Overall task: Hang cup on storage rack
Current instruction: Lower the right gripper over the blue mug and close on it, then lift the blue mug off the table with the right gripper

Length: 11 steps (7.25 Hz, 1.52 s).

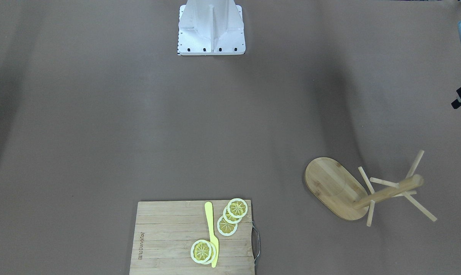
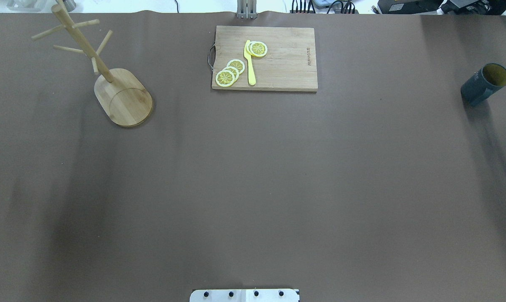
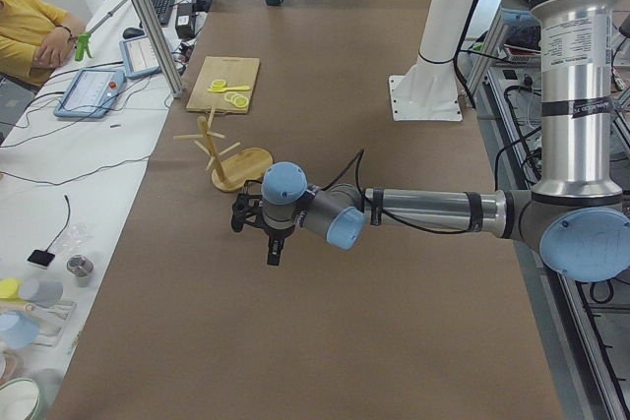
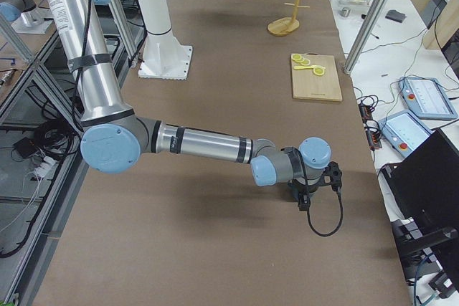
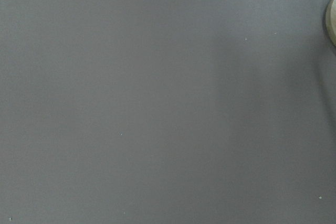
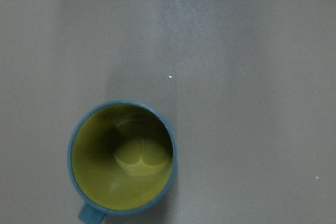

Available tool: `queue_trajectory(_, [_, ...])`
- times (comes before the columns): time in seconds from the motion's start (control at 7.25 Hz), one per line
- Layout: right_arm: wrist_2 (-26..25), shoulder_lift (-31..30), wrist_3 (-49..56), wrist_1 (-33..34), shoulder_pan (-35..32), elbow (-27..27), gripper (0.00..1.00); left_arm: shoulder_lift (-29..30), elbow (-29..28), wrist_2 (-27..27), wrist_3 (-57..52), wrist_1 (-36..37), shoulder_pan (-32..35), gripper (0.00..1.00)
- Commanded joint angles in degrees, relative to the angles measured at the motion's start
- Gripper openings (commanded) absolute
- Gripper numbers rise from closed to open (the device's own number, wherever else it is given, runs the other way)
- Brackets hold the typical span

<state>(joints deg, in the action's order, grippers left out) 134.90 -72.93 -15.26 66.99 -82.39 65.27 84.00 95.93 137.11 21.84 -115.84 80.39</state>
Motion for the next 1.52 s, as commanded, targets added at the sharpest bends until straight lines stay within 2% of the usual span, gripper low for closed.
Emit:
queue_trajectory(0.0, [-3.23, 1.83, -2.93, -0.10, 3.19, -1.37, 0.93, 0.55, 0.22, 0.00, 1.01, 0.00, 0.03, 0.98])
queue_trajectory(0.83, [-4.21, 3.23, -2.93, -0.10, 3.72, -4.80, 0.79, 0.64, -0.13, 0.00, 1.01, 0.00, 0.03, 0.98])
queue_trajectory(0.97, [-4.21, 3.41, -3.02, -0.10, 3.72, -4.89, 0.58, 0.55, -0.22, 0.00, 1.01, 0.00, 0.03, 0.98])
queue_trajectory(1.24, [-4.12, 3.50, -4.68, -0.10, 3.72, -5.41, 0.00, 0.55, -0.31, 0.00, 1.01, 0.00, 0.03, 0.98])
queue_trajectory(1.38, [-4.20, 3.50, -5.21, -0.10, 4.25, -5.41, 0.00, 0.55, -0.22, 0.00, 1.01, 0.00, 0.03, 0.98])
